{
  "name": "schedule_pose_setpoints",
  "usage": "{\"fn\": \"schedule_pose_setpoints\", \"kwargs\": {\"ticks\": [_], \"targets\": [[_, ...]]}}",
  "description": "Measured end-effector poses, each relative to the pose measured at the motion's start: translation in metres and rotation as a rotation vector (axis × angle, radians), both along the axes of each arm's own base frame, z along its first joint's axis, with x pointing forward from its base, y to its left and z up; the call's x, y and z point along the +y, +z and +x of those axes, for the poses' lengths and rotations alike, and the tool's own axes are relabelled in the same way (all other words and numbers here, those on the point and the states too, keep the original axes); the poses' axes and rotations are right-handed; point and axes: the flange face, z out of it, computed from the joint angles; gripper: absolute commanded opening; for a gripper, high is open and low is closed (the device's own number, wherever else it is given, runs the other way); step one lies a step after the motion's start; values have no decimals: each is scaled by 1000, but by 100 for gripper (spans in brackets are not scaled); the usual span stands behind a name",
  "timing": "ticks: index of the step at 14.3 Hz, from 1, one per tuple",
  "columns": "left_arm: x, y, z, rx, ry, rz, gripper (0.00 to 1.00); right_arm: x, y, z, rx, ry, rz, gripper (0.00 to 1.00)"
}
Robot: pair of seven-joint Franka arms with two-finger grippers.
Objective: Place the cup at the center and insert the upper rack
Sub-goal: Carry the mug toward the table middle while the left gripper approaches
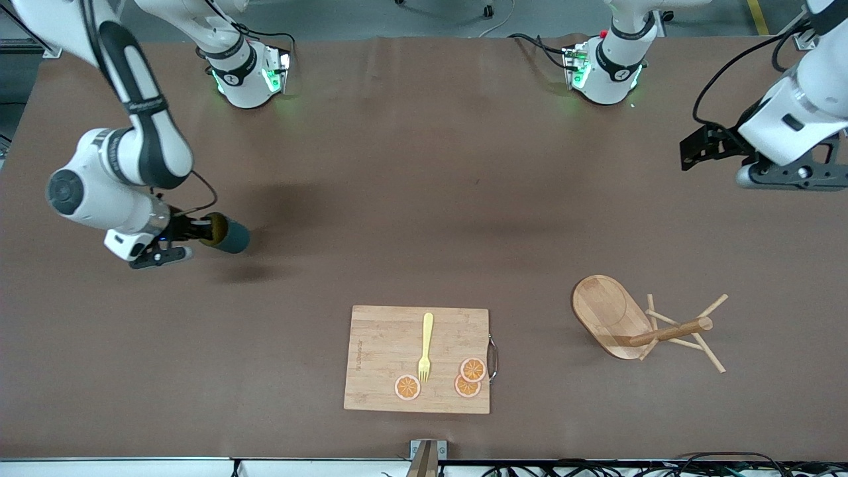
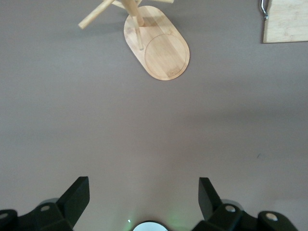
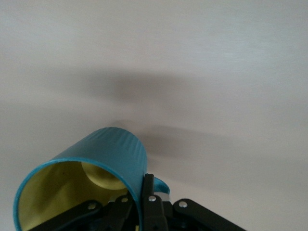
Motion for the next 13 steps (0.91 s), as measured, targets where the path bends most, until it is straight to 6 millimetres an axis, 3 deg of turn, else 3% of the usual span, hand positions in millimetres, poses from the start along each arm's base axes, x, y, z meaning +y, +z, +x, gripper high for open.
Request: {"fn": "schedule_pose_setpoints", "kwargs": {"ticks": [4, 6, 9, 13], "targets": [[-40, -13, 5, -19, 58, 0, 100, 166, 29, -27, -4, -215, -51, 0], [-60, -21, 7, -24, 95, -1, 100, 236, 45, -43, -21, -299, -56, 0], [-82, -39, 15, -31, 161, -9, 100, 311, 53, -59, -29, -404, -57, 0], [-117, -60, 20, -34, 255, -15, 100, 396, 19, -77, -9, -494, -92, 0]]}}
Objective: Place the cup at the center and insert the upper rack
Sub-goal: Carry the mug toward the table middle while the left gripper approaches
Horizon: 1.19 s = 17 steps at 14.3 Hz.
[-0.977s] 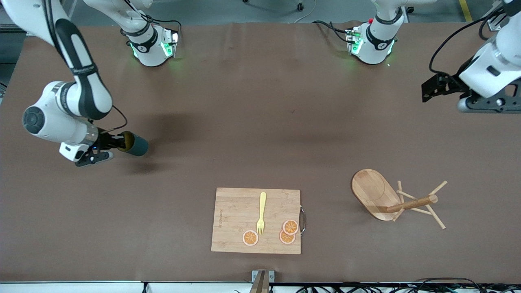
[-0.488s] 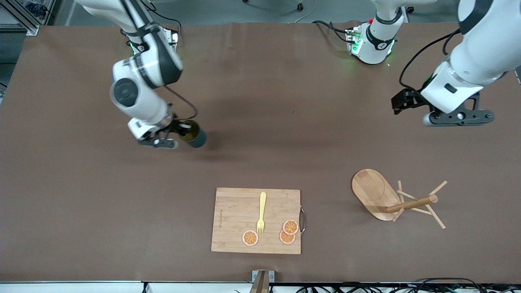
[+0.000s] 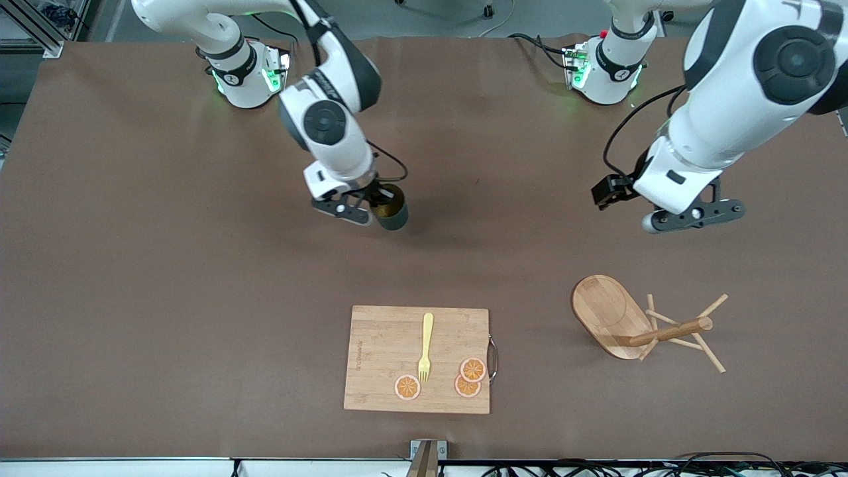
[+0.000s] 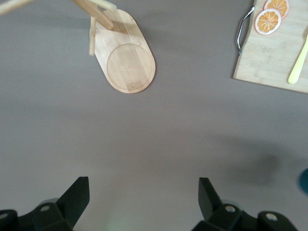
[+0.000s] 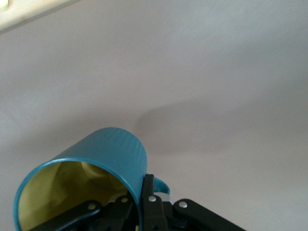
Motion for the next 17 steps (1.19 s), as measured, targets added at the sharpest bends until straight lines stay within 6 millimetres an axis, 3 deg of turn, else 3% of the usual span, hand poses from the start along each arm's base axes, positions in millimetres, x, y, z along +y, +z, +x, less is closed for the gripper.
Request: {"fn": "schedule_pose_setpoints", "kwargs": {"ticks": [3, 6, 11, 12, 13, 14, 15, 16, 17], "targets": [[-21, -10, 1, -10, 60, -6, 100, 43, -34, -9, 12, -24, -20, 0], [-29, -21, 6, -14, 110, -12, 100, 69, -58, -13, 18, -25, -32, 0], [-45, -37, 6, -36, 137, 49, 100, 88, -73, -20, 9, -18, -32, 0], [-53, -41, 4, -37, 151, 61, 100, 88, -74, -19, 5, -19, -29, 5], [-60, -45, 2, -35, 166, 68, 100, 88, -74, -19, 4, -19, -28, 17], [-66, -48, -1, -32, 180, 73, 100, 88, -74, -19, 4, -19, -28, 41], [-72, -50, -3, -30, 197, 76, 100, 88, -74, -19, 4, -19, -28, 74], [-78, -53, -5, -29, 218, 80, 100, 88, -74, -19, 4, -20, -28, 100], [-83, -55, -7, -28, 238, 83, 100, 87, -74, -18, 2, -23, -28, 100]]}}
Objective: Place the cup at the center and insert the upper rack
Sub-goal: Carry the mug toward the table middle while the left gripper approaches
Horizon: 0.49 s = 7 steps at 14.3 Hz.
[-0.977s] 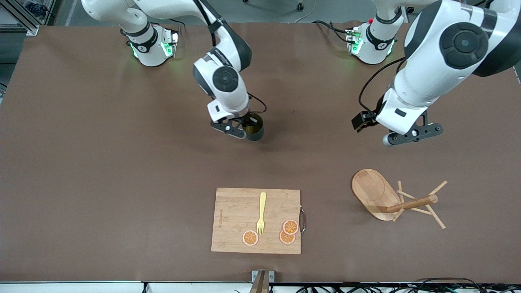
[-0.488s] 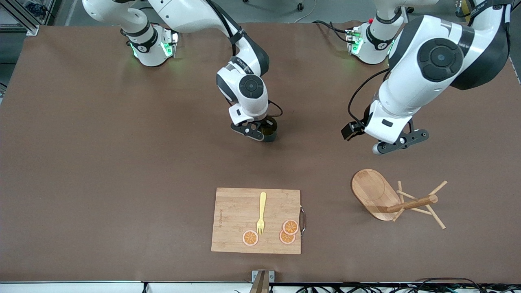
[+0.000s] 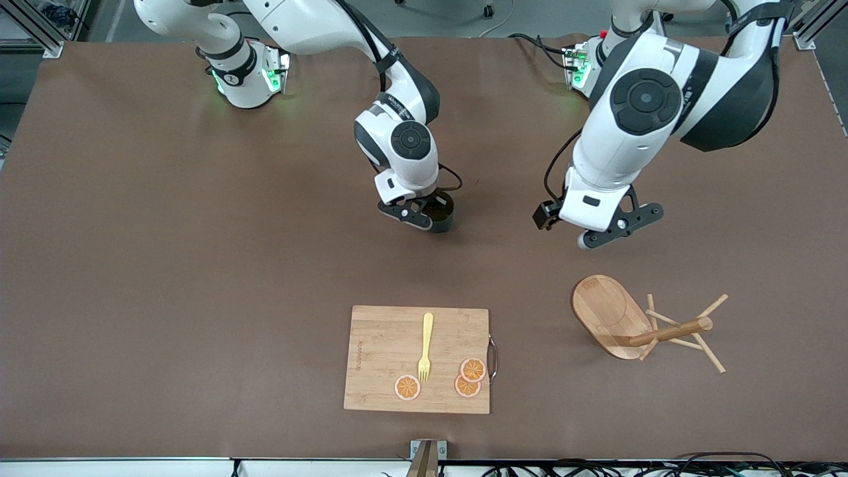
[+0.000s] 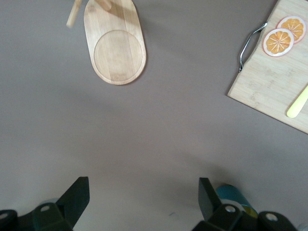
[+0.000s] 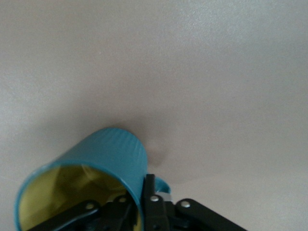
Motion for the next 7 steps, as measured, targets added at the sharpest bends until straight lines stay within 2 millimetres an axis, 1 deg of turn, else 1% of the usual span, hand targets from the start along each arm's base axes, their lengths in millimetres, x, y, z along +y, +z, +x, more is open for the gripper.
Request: {"fn": "schedule_pose_setpoints", "kwargs": {"ticks": [2, 4, 5, 7], "targets": [[-11, -5, -5, -3, 40, 13, 100, -2, -1, 4, -7, -5, 1, 100], [-21, -9, -9, -9, 70, 31, 100, -2, 6, 10, -19, -10, 10, 100], [-27, -13, -11, -8, 82, 36, 100, -1, 13, 16, -29, -14, 19, 100], [-36, -22, -14, -14, 99, 56, 100, -8, 38, 28, -34, 2, 26, 100]]}}
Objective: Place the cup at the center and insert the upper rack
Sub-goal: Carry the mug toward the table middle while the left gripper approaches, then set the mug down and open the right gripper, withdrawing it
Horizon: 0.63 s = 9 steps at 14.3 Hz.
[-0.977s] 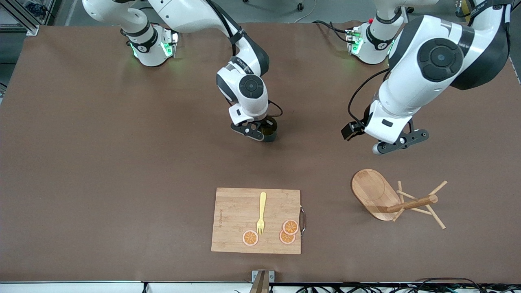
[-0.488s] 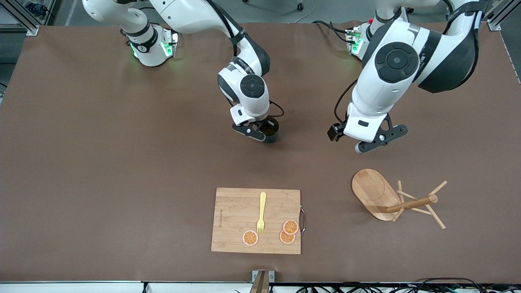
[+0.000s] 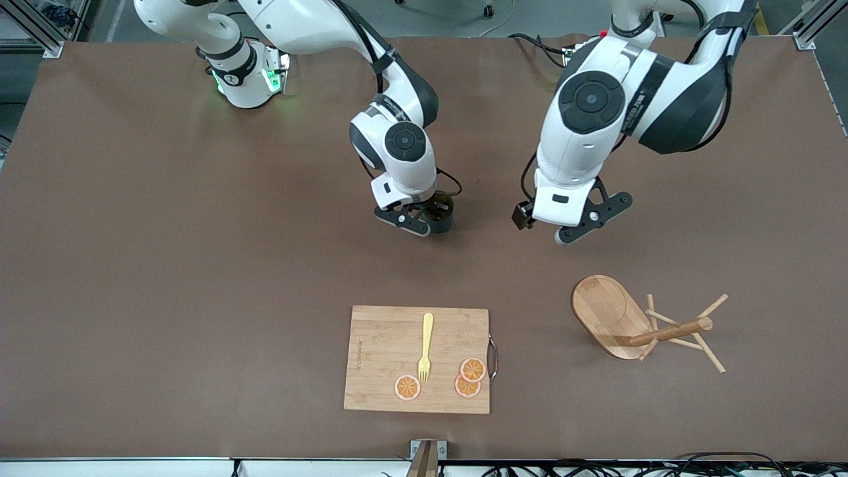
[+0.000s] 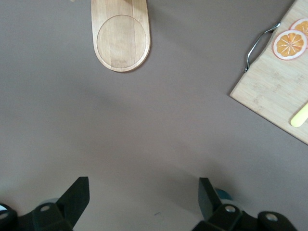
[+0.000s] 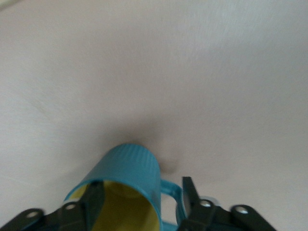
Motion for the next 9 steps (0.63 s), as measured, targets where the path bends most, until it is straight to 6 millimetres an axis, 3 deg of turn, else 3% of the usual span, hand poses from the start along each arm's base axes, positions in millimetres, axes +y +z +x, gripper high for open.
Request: {"fn": "schedule_pose_setpoints", "kwargs": {"ticks": [2, 4, 6, 9], "targets": [[-12, -11, -4, -3, 12, 20, 100, -20, 37, 15, 13, 43, -1, 100], [-27, -22, -10, -10, 19, 44, 100, -56, 74, 35, 38, 109, -6, 100], [-44, -33, -19, -11, 28, 63, 100, -105, 102, 61, 63, 180, -5, 100], [-72, -53, -36, -18, 52, 97, 100, -197, 127, 103, 93, 300, 10, 100]]}}
